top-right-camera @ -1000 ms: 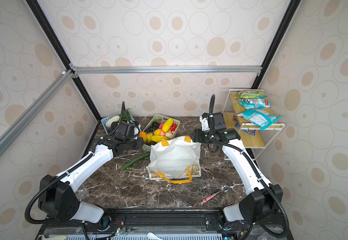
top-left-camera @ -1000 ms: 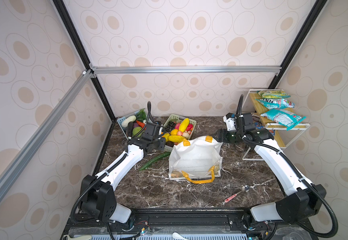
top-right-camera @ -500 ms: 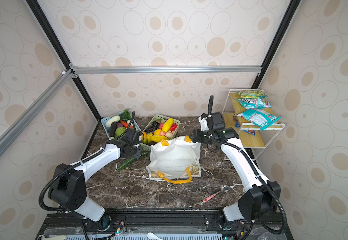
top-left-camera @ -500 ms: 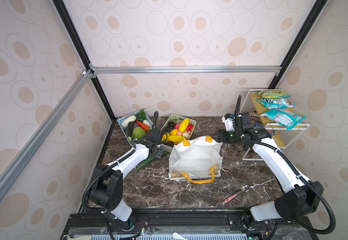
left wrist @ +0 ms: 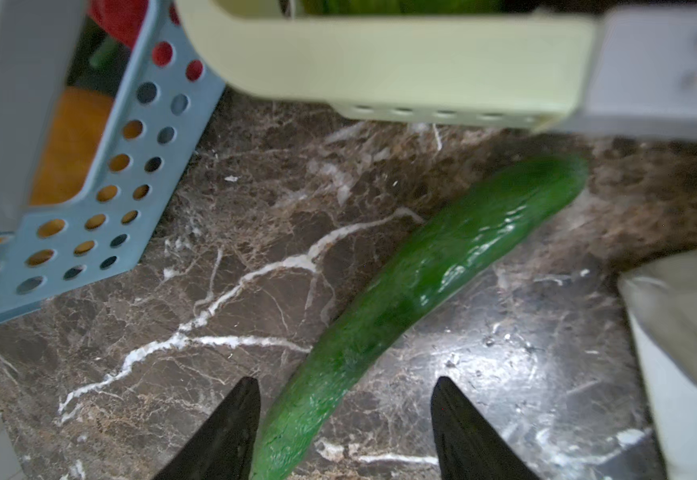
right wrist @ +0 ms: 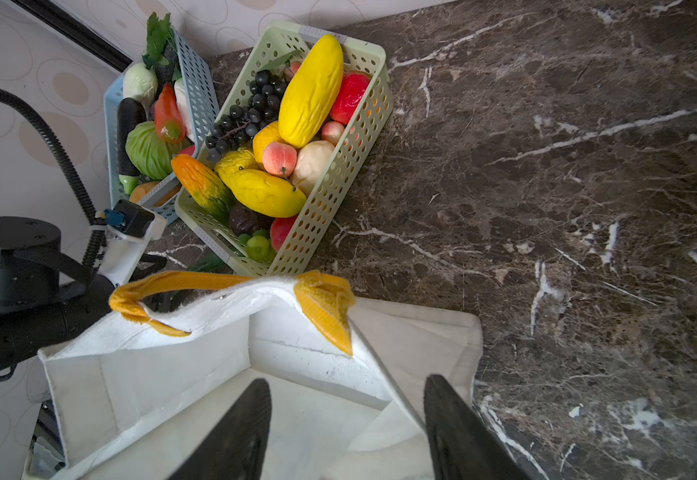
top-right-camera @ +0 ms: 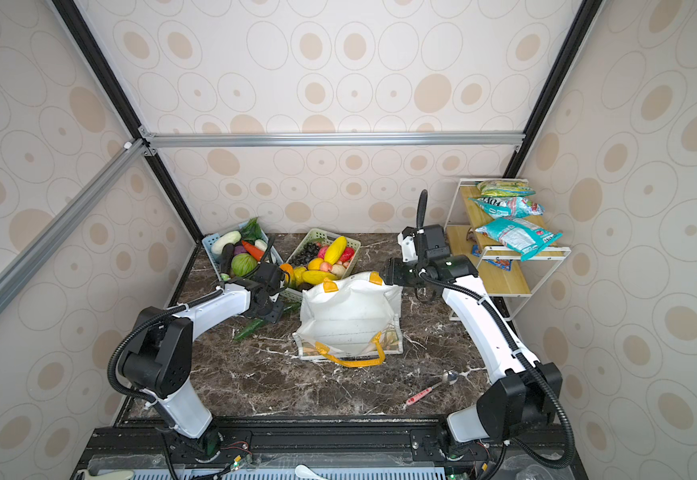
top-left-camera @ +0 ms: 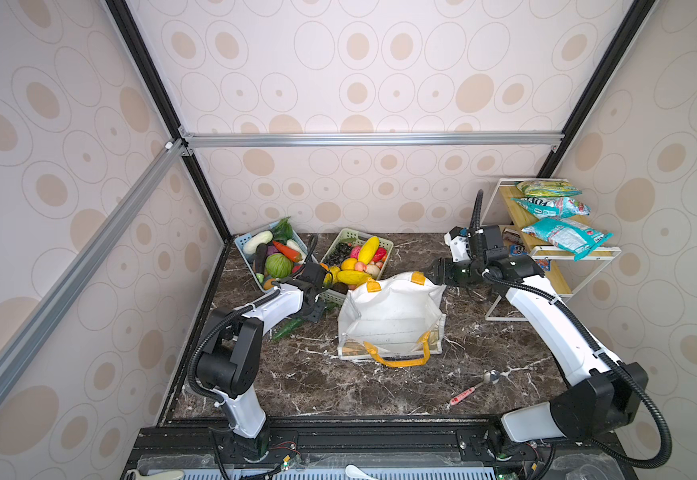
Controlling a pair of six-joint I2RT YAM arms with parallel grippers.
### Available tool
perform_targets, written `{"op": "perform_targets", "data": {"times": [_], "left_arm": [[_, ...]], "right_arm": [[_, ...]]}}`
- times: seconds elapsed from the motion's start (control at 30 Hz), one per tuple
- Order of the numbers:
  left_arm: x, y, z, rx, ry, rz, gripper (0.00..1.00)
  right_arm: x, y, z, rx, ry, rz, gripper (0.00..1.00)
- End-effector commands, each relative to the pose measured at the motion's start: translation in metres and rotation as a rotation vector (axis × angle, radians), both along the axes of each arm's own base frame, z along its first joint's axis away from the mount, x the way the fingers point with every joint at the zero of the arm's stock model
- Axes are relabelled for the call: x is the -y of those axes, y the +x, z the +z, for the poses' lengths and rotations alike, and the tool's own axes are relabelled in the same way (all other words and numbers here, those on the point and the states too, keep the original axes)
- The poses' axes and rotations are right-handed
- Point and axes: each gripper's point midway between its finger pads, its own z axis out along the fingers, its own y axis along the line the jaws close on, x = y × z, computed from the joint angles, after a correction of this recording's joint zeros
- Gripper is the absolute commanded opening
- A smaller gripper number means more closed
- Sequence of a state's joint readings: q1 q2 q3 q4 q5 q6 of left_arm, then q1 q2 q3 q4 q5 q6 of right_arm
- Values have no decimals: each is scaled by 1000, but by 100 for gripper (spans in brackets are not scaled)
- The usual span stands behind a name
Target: Place the food into the grocery bag and tie it
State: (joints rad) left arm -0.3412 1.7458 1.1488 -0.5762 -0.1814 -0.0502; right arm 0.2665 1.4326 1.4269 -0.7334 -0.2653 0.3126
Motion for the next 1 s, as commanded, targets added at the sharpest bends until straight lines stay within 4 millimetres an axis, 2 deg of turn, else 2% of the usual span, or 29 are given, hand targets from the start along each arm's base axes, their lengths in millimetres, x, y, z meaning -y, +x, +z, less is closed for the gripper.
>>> {"op": "perform_targets", "data": {"times": [0.0, 0.17, 0.37, 0.53, 0.73, 0.97], "left_arm": [[-6, 0, -9, -36, -10, -19, 66], [-7, 5, -19, -69, -84, -16, 66], [0, 10, -32, -117, -165, -25, 65], [1, 6, -41, -150, -181, -4, 52], [-4, -6, -35, -150, -176, 27, 44], [-11, -19, -30, -145, -159, 53, 30]], "right_arm": [[-3, -2, 12, 30, 6, 13, 62], [-4, -2, 9, 25, 14, 12, 61], [-5, -2, 7, 22, 17, 15, 62], [-2, -4, 6, 26, 4, 13, 62], [-2, -4, 4, 21, 4, 15, 61], [-5, -2, 2, 22, 19, 21, 62]]}}
